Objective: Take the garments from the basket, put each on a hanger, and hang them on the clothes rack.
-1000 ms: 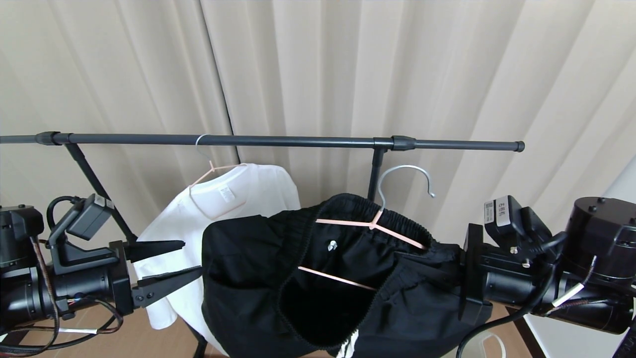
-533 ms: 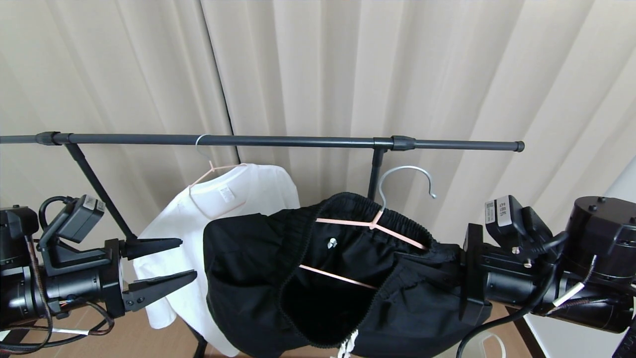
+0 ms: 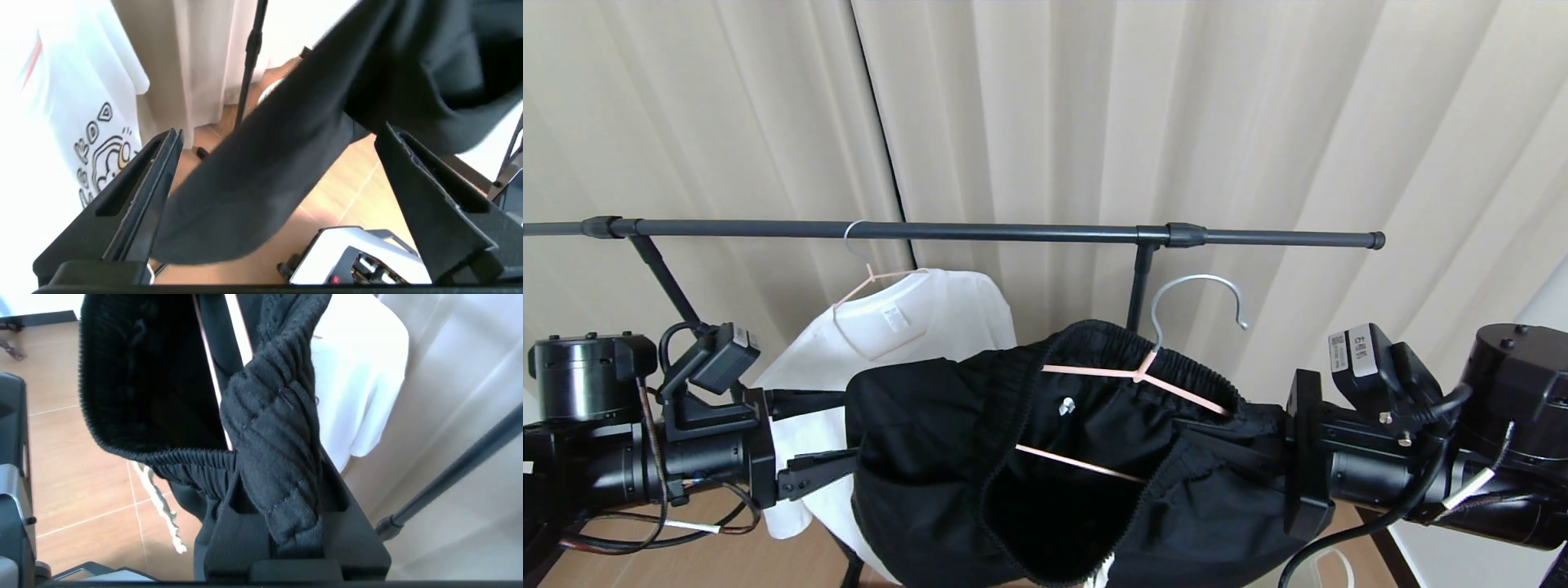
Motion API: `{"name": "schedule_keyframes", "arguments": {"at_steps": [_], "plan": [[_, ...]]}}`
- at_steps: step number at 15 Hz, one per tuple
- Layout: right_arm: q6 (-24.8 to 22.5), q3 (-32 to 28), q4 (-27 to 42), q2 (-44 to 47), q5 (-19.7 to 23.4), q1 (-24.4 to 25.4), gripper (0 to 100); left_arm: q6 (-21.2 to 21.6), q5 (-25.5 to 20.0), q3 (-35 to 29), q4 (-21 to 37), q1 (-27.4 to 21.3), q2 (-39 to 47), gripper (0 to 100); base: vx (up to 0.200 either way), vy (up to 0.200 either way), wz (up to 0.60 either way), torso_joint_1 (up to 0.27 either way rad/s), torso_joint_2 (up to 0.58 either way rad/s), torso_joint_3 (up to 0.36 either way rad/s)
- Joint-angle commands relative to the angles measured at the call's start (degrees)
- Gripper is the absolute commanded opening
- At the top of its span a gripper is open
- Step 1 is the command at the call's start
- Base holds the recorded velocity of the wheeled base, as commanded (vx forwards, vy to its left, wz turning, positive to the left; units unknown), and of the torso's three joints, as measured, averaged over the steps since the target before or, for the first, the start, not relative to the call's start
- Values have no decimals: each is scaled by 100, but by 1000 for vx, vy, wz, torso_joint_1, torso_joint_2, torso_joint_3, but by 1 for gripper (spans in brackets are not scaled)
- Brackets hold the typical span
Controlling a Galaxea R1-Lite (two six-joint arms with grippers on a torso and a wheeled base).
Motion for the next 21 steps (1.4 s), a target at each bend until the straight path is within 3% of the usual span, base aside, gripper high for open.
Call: {"name": "schedule_keyframes", "arguments": {"at_steps": [1, 4, 5, 13, 21], "plan": [[-6, 8, 0, -63, 3, 2, 0, 2, 84, -130, -3, -260, 243, 100, 0, 0, 0, 0, 0, 0], [-6, 8, 27, -177, 3, 2, 0, -7, 180, -236, -3, -462, 357, 100, 0, 0, 0, 0, 0, 0], [-6, 8, 27, -177, 3, 2, 0, -7, 180, -236, -3, -462, 357, 0, 0, 0, 0, 0, 0, 0], [-6, -10, 9, -177, 12, 2, 0, -7, 171, -34, -3, -93, 313, 0, 0, 0, 0, 0, 0, 0], [-6, -10, 9, -168, 3, 2, 0, 19, 163, 98, -126, -75, 278, 0, 0, 0, 0, 0, 0, 0]]}}
